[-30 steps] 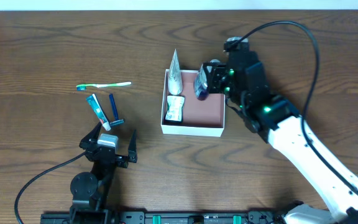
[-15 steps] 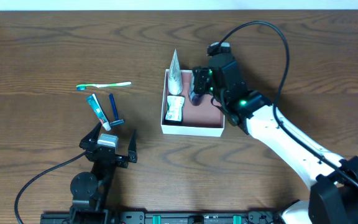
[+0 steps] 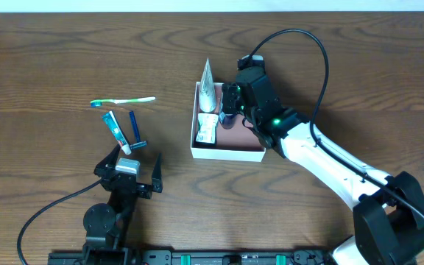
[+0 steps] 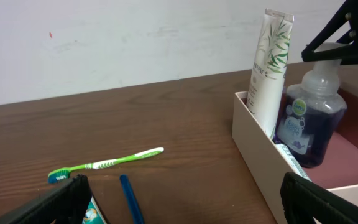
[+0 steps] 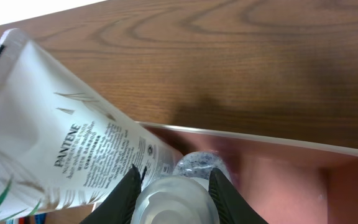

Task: Pack container
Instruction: 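Lower the blue soap bottle into the box beside the tube and release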

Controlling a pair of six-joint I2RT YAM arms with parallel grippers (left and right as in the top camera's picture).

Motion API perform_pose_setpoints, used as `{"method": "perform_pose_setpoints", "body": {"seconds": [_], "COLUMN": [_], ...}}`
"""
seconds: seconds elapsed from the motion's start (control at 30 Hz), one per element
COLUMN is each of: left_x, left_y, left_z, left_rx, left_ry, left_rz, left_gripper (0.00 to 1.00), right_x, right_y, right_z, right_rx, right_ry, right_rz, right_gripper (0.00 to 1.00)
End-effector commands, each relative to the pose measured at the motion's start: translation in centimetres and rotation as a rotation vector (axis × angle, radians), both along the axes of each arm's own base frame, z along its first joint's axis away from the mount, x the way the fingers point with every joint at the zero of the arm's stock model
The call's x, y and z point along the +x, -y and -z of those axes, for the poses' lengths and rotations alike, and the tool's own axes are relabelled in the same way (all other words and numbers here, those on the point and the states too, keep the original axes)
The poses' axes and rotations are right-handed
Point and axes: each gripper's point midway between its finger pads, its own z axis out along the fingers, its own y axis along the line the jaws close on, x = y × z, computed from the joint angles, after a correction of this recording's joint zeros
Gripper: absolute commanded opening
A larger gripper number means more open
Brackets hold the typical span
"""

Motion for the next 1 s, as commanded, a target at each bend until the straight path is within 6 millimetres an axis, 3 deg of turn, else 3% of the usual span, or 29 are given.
{"method": "perform_pose_setpoints", "body": {"seconds": [0.0,0.6,0.97], "left_x": [-0.1,-0.1,-0.1], "left_y": [0.1,0.1,0.1], "left_z": [1.6,1.6,1.6], "left_rx": [0.015,0.015,0.015], "left_ry": [-0.048,-0.048,-0.048], "left_rz": [0.007,0.007,0.007], "left_gripper": [0.98,0.98,0.98], "right_x": [0.7,1.0,1.1], "right_y": [-0.4,-0.5,-1.4], "right_z": [-1.7,-1.0,0.7], "right_rx": [0.030,0.034,0.033], "right_ry": [0.045,0.037,0.018], "right_rz": [0.026,0.042,0.037], "right_gripper": [0.04,0.05,0.06]}}
